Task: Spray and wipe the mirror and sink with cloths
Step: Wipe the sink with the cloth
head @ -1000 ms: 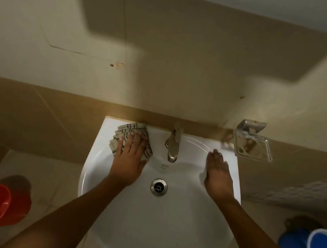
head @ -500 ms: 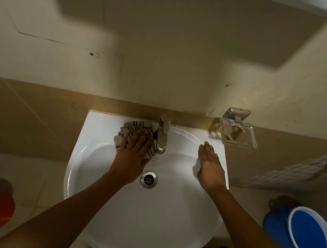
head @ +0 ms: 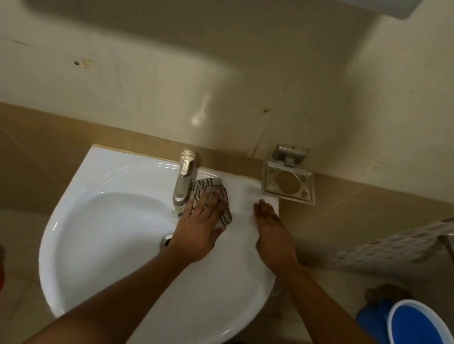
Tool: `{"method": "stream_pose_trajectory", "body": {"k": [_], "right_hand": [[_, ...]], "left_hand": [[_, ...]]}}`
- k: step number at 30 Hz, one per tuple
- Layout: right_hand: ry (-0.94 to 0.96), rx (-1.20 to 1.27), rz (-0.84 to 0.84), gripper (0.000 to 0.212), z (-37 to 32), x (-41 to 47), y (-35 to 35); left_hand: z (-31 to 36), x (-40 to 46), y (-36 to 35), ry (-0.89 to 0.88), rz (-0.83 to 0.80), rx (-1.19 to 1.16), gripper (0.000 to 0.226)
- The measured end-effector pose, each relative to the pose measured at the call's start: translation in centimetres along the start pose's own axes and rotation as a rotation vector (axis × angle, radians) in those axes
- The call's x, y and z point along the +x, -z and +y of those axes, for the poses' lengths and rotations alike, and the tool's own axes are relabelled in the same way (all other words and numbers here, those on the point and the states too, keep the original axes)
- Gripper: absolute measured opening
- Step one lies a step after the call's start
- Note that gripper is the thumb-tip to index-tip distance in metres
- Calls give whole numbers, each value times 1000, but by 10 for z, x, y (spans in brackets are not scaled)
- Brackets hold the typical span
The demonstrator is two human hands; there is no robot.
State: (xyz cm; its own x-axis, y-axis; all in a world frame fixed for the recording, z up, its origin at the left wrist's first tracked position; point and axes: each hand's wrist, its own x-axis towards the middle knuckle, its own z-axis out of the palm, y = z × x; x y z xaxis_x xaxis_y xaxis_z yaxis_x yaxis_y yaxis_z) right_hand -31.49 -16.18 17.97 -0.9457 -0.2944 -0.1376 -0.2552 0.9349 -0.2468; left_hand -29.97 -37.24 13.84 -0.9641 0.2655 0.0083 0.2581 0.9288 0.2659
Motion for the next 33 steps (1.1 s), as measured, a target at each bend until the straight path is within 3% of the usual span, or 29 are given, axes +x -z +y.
{"method": "stream_pose_trajectory", "body": {"k": [7,10,15,20,23,27,33], "right_hand": [[-14,19,-23,63,20,3,-4],[-25,55,-14,61,25,-1,-3],[-122,158,75,51,30,-13,-2],[-228,303,133,47,34,-16,-10],[-267,363,197,32,34,-17,-8],[-343,507,218,16,42,-19,-2],[-539,670,248,27,57,-30,4]], "left_hand": [[26,52,3,89,-55,63,66],[39,41,-5,35,-48,87,69],[69,25,-23,-1,-80,35,67],[83,62,-4,21,-124,13,62],[98,77,0,70,-143,-19,58],[107,61,-8,-44,-153,-56,60],[135,11,-26,-142,-210,-256,61]]}}
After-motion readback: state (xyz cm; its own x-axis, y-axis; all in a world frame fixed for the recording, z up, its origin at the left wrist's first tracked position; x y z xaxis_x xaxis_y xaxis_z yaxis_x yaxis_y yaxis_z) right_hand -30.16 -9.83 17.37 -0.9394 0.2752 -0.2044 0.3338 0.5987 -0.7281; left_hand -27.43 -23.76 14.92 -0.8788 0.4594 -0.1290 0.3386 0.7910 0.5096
